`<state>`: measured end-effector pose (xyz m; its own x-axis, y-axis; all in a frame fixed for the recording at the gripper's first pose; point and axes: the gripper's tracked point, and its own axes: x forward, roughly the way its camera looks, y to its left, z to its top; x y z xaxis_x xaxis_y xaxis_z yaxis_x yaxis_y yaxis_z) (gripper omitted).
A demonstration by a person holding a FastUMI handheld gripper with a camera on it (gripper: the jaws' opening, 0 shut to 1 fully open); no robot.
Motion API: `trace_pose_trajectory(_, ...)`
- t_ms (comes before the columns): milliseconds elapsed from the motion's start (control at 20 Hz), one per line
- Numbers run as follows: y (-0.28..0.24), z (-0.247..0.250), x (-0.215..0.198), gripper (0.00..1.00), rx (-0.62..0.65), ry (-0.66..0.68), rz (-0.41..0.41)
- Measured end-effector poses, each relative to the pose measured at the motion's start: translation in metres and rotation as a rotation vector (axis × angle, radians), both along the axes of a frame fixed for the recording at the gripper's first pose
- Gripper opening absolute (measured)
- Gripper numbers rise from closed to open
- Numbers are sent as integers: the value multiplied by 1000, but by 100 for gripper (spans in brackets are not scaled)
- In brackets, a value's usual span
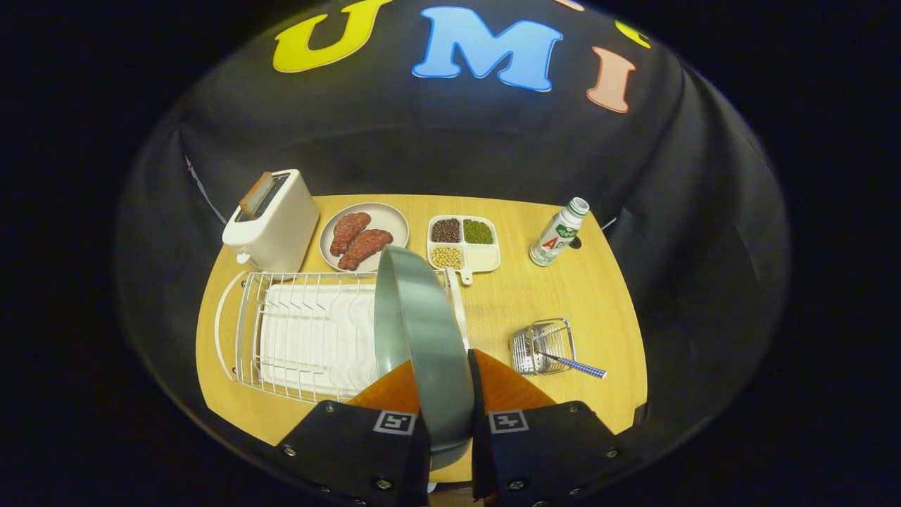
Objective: Take the plate from the dish rack, then take the spoon from the basket and place it into the plate.
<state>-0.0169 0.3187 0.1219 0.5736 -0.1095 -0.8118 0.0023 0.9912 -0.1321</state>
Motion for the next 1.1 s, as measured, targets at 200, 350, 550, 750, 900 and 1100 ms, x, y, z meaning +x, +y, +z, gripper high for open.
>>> trace_pose_trajectory(200,-38,3,-24,24,40,-20,-1)
trace_pose_trajectory(350,-54,-1,-43,23,99,-18,29)
trace_pose_trajectory(550,-76,-24,-70,23,161,-5,80)
trace_pose_trajectory(750,-87,-47,-99,23,252,-13,104)
trace_pose_trajectory(900,-97,-75,-119,23,287,13,123)
trace_pose_trajectory(1100,-99,-113,-141,23,363,80,120)
